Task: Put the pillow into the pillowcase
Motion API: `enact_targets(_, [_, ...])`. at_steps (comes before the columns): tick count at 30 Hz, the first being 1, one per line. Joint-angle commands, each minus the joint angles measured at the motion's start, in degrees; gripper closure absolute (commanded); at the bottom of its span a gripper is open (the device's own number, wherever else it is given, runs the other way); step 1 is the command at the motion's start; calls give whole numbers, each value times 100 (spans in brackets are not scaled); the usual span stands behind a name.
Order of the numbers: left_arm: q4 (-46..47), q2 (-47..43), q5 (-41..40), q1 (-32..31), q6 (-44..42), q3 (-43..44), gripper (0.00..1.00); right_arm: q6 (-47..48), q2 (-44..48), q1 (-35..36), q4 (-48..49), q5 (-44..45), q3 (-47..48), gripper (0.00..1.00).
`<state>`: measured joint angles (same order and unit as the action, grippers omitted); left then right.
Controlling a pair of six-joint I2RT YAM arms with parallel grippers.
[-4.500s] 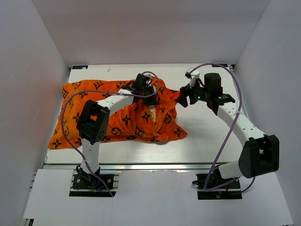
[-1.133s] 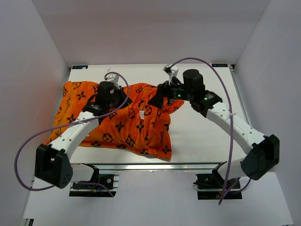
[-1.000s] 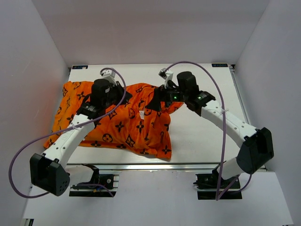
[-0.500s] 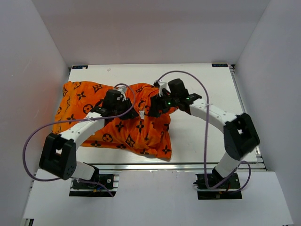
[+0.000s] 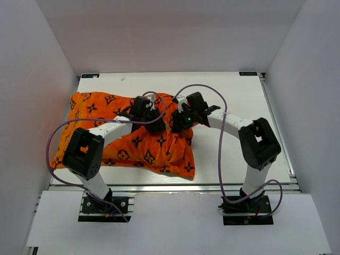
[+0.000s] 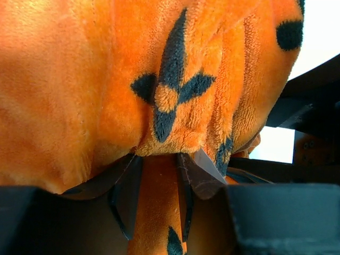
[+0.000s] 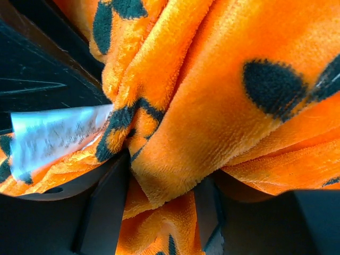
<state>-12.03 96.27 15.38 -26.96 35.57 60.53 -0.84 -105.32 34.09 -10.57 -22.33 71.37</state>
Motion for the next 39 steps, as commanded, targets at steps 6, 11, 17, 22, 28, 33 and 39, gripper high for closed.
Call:
enact_targets(6, [52,304,-140,-64,-94,37,86,225,82,-78,-33,352,69,49])
enact_targets(11, [113,551,-193,-64,-33,82,100,251,134,-78,-51,369,61,49])
enact_targets(17, [-114,-607,-263,-64,-41,362,100,260,292,-174,-121,405,70,49])
enact_targets(22, [-229,-1566,-185,-64,55,906,100,278,345,-253,-165,431,113,48])
enact_targets(28, [200,-1611,465,-64,564,1093,100,225,380,-306,-191,291,254,45])
enact_targets(33, [949,-1366,791,-160,1013,784,100,155,591,-656,-226,-569,517,17])
enact_targets(39, [19,-1470,346,-169,469,1161,67,724,1250,-1675,-453,-1836,1184,11])
